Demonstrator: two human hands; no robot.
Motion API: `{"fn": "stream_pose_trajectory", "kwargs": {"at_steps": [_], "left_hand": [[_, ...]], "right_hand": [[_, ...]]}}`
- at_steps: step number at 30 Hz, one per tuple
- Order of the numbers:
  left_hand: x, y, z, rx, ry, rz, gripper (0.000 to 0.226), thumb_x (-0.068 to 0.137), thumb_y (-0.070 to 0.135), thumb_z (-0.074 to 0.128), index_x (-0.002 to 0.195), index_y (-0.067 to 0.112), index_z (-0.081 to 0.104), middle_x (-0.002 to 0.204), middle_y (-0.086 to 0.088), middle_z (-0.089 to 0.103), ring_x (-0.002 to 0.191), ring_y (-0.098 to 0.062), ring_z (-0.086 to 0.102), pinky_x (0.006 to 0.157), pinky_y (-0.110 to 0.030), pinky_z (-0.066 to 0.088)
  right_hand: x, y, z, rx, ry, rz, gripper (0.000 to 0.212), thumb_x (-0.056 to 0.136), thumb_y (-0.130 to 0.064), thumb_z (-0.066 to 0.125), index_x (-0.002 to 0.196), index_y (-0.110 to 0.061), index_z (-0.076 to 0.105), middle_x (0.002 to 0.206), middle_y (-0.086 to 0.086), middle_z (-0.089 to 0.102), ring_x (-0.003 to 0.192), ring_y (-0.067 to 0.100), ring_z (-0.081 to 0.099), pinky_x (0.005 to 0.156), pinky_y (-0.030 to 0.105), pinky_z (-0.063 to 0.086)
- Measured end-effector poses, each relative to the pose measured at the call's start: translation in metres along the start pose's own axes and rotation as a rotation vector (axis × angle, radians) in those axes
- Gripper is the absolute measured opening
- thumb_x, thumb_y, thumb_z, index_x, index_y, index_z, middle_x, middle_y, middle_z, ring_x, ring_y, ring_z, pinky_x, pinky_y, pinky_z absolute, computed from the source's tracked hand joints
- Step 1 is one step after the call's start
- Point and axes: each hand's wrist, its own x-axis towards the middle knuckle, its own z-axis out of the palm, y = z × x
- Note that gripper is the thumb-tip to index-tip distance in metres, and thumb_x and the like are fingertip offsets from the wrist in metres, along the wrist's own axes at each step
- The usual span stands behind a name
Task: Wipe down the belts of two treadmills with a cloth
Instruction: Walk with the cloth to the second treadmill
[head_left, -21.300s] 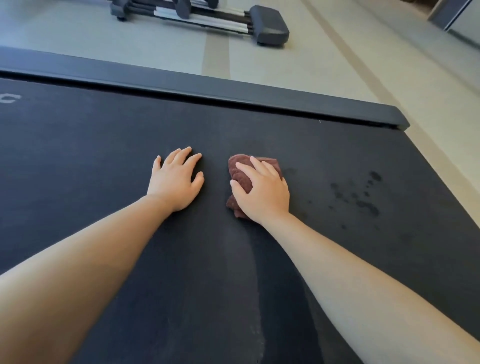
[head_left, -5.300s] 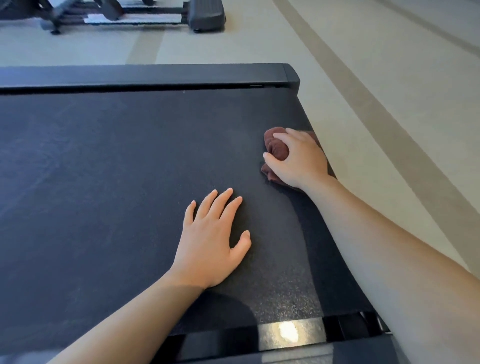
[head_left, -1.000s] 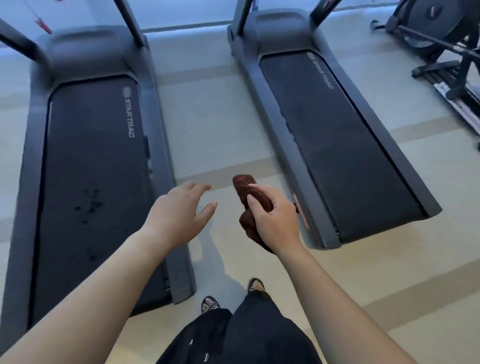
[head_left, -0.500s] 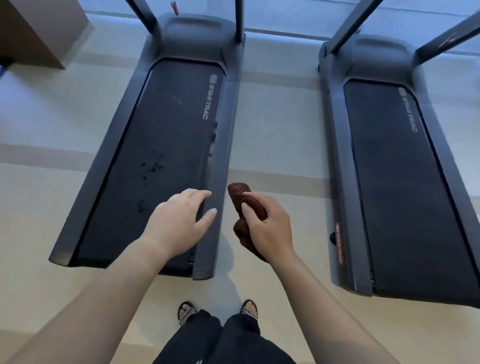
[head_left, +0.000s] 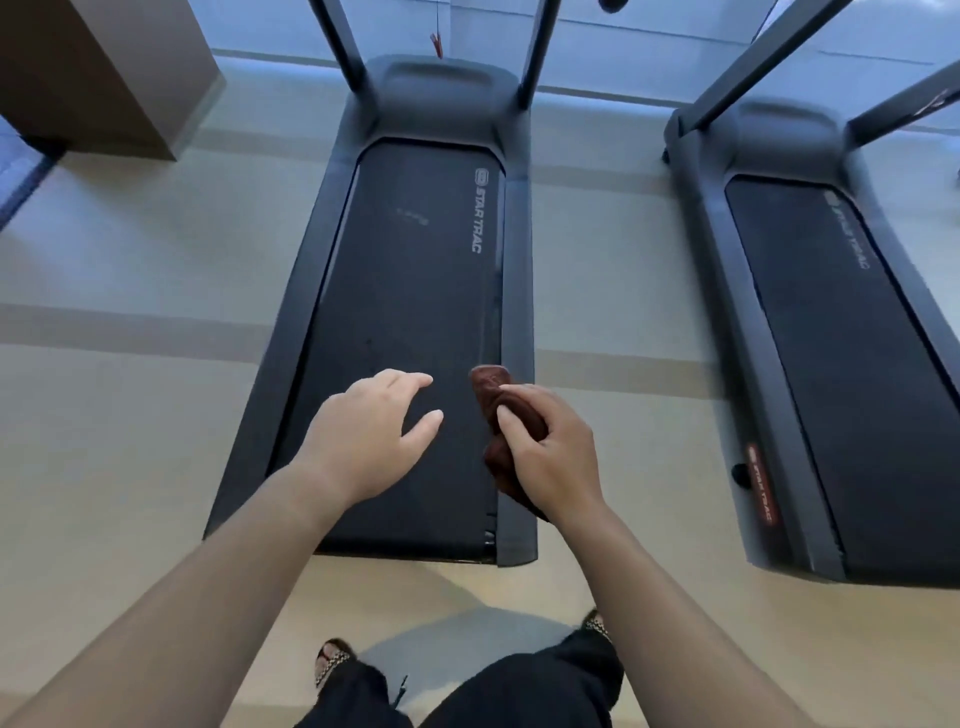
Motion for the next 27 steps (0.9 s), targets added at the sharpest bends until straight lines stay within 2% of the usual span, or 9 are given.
{"fn": "stream_pose_trajectory", "kwargs": {"at_steps": [3, 8, 15, 20, 27], "left_hand": [[-0.014, -0.063, -0.025, 0.031, -0.022, -0.002, 0.047, 0.093, 0.046, 0.040, 0.136, 0.027, 0.041, 0.139, 0.010, 0.045, 0.123, -0.012, 0.046, 0.095, -0.033, 0.043], [-0.012, -0.118, -0.049, 0.028, -0.060, 0.029, 0.047, 0.094, 0.045, 0.040, 0.136, 0.026, 0.041, 0.139, 0.008, 0.046, 0.124, -0.014, 0.045, 0.094, -0.034, 0.043], [0.032, -0.170, -0.075, 0.071, -0.096, 0.057, 0.047, 0.094, 0.046, 0.040, 0.136, 0.027, 0.041, 0.138, 0.008, 0.047, 0.121, -0.015, 0.048, 0.094, -0.037, 0.045], [0.078, -0.195, -0.101, 0.103, -0.113, 0.066, 0.048, 0.093, 0.046, 0.039, 0.137, 0.026, 0.041, 0.139, 0.008, 0.045, 0.125, -0.015, 0.045, 0.098, -0.039, 0.042], [0.151, -0.235, -0.132, 0.088, -0.120, 0.163, 0.048, 0.094, 0.045, 0.040, 0.137, 0.025, 0.040, 0.139, 0.006, 0.046, 0.125, -0.016, 0.045, 0.099, -0.041, 0.041]], "right_hand": [[-0.016, -0.022, 0.058, 0.006, 0.006, 0.029, 0.019, 0.087, -0.027, 0.059, 0.103, -0.035, 0.067, 0.104, -0.029, 0.060, 0.101, -0.007, 0.054, 0.083, 0.005, 0.038], [-0.023, -0.048, 0.118, 0.000, 0.039, 0.057, 0.019, 0.088, -0.025, 0.060, 0.104, -0.032, 0.068, 0.108, -0.019, 0.063, 0.103, 0.000, 0.056, 0.088, 0.018, 0.043], [0.020, -0.069, 0.173, 0.056, 0.087, 0.101, 0.019, 0.087, -0.024, 0.059, 0.096, -0.040, 0.065, 0.101, -0.029, 0.061, 0.100, -0.008, 0.054, 0.082, 0.005, 0.038], [0.065, -0.079, 0.200, 0.080, 0.102, 0.133, 0.018, 0.088, -0.024, 0.060, 0.103, -0.030, 0.068, 0.108, -0.018, 0.063, 0.104, 0.001, 0.055, 0.094, 0.028, 0.046], [0.132, -0.104, 0.246, 0.069, 0.166, 0.152, 0.018, 0.088, -0.027, 0.059, 0.102, -0.035, 0.066, 0.107, -0.023, 0.061, 0.105, -0.001, 0.054, 0.093, 0.025, 0.045]]}}
